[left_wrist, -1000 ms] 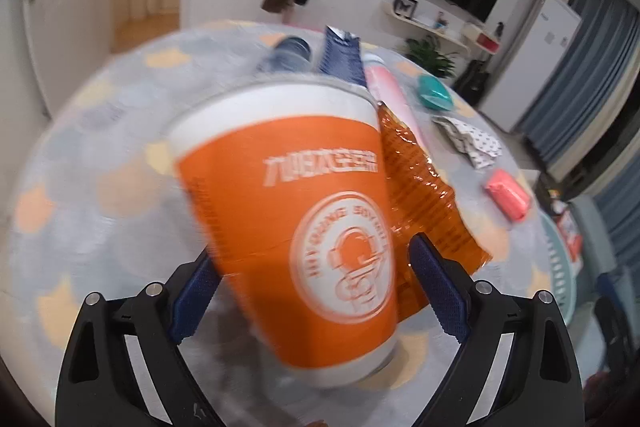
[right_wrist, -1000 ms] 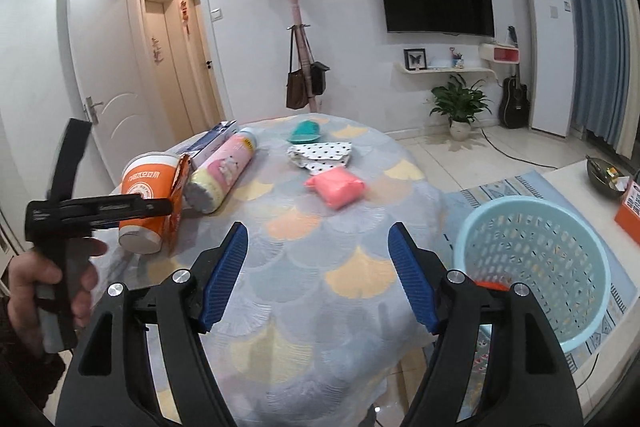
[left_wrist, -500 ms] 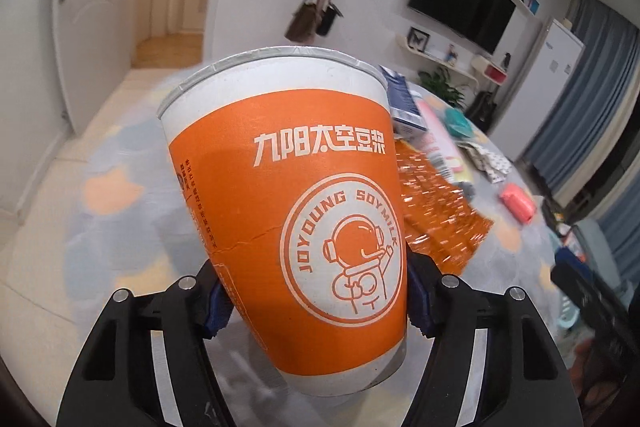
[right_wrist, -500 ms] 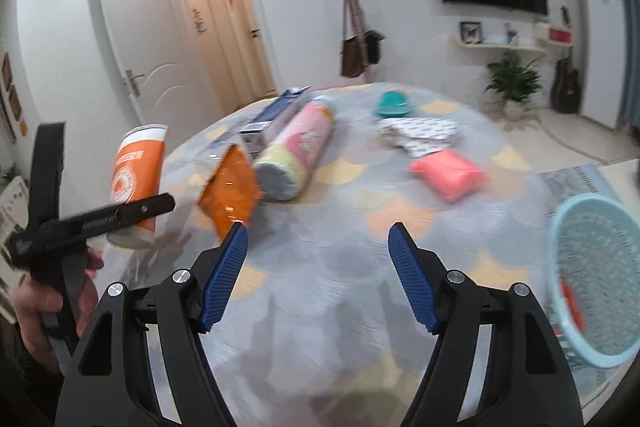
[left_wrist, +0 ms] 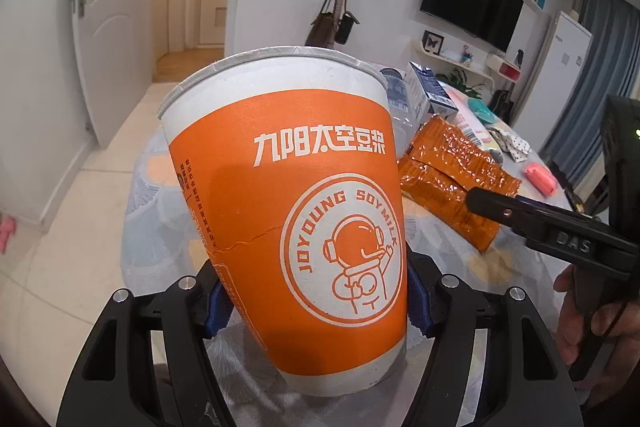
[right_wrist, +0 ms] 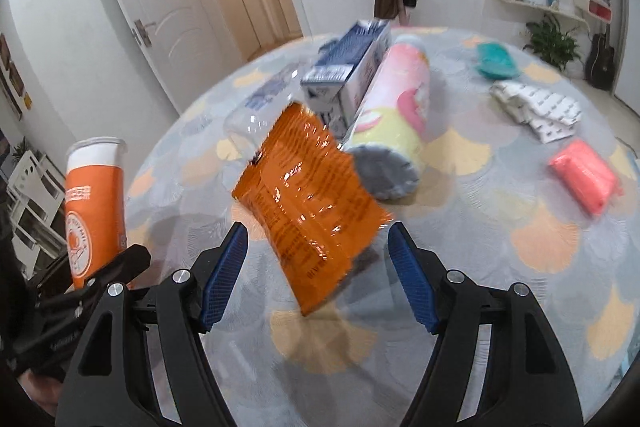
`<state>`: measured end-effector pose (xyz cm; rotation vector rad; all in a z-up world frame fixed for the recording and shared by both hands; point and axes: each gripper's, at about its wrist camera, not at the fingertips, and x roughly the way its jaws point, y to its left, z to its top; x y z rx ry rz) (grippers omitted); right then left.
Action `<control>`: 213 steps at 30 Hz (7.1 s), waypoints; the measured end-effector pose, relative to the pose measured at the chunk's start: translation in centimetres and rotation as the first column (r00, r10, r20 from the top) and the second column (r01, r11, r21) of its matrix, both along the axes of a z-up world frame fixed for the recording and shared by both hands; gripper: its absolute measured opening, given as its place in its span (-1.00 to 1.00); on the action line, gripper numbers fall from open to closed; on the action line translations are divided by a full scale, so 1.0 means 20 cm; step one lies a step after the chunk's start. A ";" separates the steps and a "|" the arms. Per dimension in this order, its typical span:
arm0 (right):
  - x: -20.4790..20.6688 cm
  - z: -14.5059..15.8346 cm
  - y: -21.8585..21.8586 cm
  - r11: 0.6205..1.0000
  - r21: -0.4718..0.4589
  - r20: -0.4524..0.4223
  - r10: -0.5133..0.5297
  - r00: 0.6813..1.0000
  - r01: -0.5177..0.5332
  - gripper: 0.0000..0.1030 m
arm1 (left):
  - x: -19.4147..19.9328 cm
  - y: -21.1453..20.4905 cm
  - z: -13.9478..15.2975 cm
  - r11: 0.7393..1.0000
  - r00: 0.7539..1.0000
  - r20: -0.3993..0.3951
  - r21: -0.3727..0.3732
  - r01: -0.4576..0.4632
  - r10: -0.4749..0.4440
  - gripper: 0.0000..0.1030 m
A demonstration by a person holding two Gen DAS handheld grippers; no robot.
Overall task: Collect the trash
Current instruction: 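Grasp the orange JOYOUNG cup with the left tool while the right tool grasps the orange wrapper, then carry the orange cup and wrapper to the basket and release both, then grasp the pink yogurt bottle with the left tool while the right tool grasps the pink pouch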
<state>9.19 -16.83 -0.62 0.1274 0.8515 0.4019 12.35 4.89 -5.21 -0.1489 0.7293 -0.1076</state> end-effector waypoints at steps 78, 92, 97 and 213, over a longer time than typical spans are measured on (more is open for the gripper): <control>-0.71 -0.23 -1.99 0.690 0.114 0.200 -0.721 0.663 0.715 -0.95 | 0.04 -1.98 0.12 0.677 0.680 -0.008 0.078 0.731 -0.733 0.28; -0.65 -0.44 -2.13 0.652 0.031 0.104 -0.756 0.646 0.758 0.16 | 0.32 -2.23 -0.11 0.672 0.648 -0.227 -0.042 0.740 -0.727 0.70; -0.68 -0.39 -2.10 0.648 0.085 0.116 -0.761 0.639 0.757 0.30 | 0.30 -2.10 -0.04 0.718 0.700 -0.212 -0.015 0.696 -0.682 0.71; -0.44 0.13 -0.72 0.983 0.056 0.223 -0.185 0.957 0.177 -0.33 | 0.03 -0.50 0.09 0.930 0.931 -0.128 0.095 0.355 -0.342 0.47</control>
